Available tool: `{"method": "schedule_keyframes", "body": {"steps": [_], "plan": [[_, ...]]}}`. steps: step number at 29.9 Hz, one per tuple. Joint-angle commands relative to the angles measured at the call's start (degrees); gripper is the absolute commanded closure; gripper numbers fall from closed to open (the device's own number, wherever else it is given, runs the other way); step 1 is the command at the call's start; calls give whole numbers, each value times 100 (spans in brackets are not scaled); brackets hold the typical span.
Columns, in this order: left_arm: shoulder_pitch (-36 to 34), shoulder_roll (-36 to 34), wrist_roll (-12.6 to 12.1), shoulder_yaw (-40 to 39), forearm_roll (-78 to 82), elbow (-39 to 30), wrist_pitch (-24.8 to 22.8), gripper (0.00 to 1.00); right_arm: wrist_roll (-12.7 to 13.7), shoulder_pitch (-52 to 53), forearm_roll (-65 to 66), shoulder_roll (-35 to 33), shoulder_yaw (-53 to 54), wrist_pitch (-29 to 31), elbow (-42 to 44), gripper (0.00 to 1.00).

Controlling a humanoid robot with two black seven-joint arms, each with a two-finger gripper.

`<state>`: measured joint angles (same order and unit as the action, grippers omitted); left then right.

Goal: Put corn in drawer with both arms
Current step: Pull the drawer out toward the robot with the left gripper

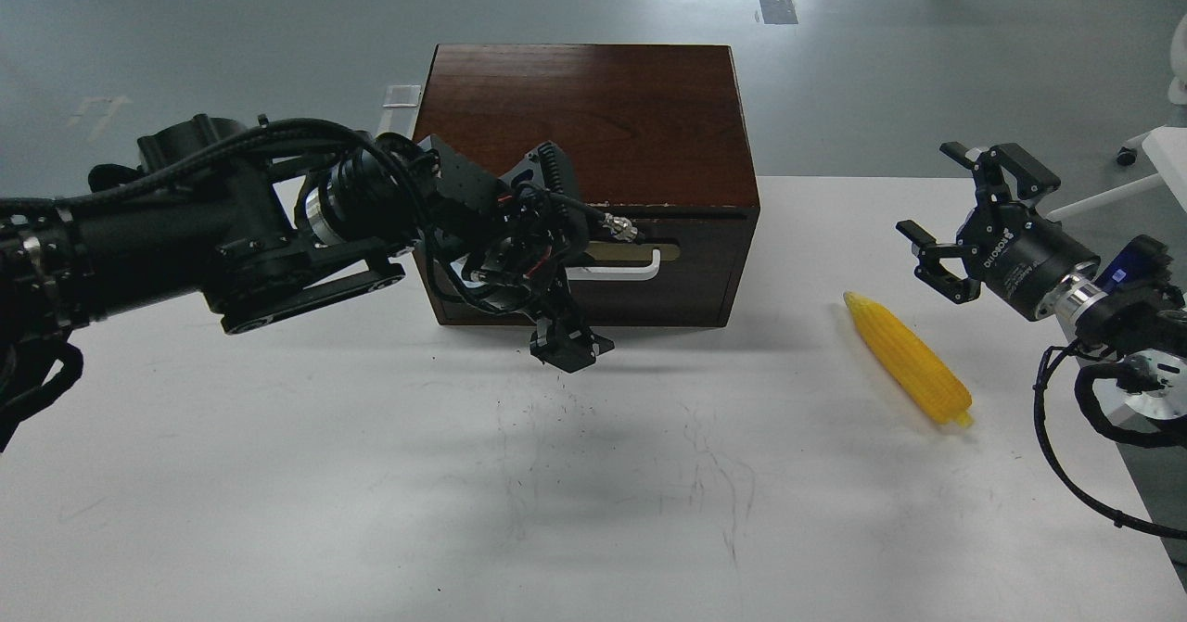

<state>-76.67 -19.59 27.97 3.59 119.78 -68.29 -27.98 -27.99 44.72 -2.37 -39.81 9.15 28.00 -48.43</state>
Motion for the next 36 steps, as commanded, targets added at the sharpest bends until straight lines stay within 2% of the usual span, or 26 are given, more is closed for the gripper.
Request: {"method": "schedule_keyframes", "body": {"steps": [1,22,32,36], "plan": [[-6,-27,3,1,-43,-254,-2,1,-1,2,0,0,-1,0,0,1],[-15,-835,3,1,-60,-2030,-2,1,-1,-7,0,0,-1,0,8,1],[-102,-897,3,-139,-87,-2048,-2,1,-1,-7,0,0,-1,0,0,1],[-94,-1116,3,-963,-1425,-2083,-2,1,-1,2,35,-9,-27,0,0,1]]}}
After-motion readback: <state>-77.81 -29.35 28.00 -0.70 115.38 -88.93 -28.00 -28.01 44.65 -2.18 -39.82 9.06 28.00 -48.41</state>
